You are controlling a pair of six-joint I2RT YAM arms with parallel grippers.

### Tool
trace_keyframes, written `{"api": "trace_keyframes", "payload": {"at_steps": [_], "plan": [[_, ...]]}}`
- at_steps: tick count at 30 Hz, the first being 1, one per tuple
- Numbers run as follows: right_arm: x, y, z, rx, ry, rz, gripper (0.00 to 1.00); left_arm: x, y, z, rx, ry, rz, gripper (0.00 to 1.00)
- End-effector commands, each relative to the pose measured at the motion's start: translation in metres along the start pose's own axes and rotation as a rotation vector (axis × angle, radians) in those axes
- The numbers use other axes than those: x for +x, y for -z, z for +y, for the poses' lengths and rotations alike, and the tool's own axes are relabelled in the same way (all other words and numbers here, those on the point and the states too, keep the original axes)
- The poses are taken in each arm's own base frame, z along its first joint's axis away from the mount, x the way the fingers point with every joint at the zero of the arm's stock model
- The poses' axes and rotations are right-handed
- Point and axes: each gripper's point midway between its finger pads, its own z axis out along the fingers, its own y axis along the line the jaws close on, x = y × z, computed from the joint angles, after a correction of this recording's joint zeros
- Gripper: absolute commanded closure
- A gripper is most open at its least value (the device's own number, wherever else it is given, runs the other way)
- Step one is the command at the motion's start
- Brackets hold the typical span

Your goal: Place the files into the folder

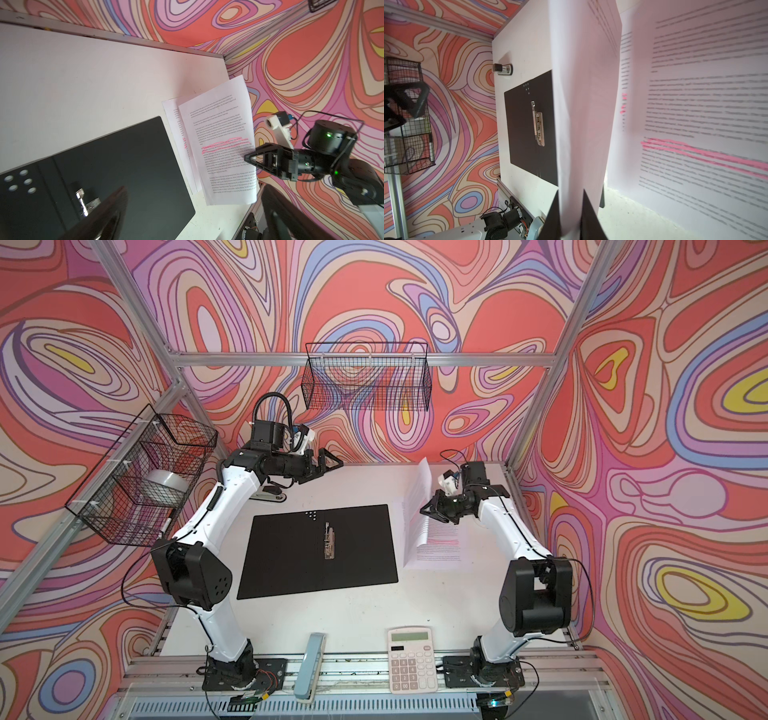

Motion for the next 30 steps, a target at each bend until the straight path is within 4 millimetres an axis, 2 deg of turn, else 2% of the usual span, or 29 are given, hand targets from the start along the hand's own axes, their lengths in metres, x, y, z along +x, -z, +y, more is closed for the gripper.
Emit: {"api": "trace_keyframes", "payload": {"at_steps": [1, 6, 10, 15, 19, 21, 22, 26, 30], "plan": [[0.009, 0.000, 0.030, -0.048, 0.018, 0.009, 0.85, 0.006, 0.018, 0.008, -0.031, 0.005, -0.006, 0.00], [0.020, -0.017, 0.057, -0.133, 0.023, 0.022, 0.85, 0.021, 0.022, 0.026, -0.076, 0.020, 0.014, 0.00], [0.031, -0.047, 0.062, -0.171, 0.005, 0.048, 0.84, 0.027, 0.025, 0.035, -0.097, 0.028, 0.009, 0.00], [0.046, -0.093, 0.051, -0.175, -0.039, 0.089, 0.84, 0.032, 0.027, 0.039, -0.109, 0.034, 0.015, 0.00], [0.054, -0.120, 0.040, -0.158, -0.070, 0.108, 0.84, 0.035, 0.026, 0.042, -0.113, 0.039, 0.021, 0.00], [0.055, -0.127, 0.037, -0.151, -0.081, 0.106, 0.84, 0.036, 0.025, 0.043, -0.112, 0.042, 0.022, 0.00], [0.059, -0.137, 0.027, -0.129, -0.098, 0.124, 0.84, 0.036, 0.025, 0.043, -0.112, 0.040, 0.020, 0.00], [0.067, -0.149, 0.017, -0.093, -0.110, 0.146, 0.84, 0.037, 0.023, 0.045, -0.111, 0.046, 0.027, 0.00], [0.071, -0.153, -0.003, -0.002, -0.146, 0.147, 0.84, 0.038, 0.022, 0.046, -0.105, 0.054, 0.032, 0.00]]}}
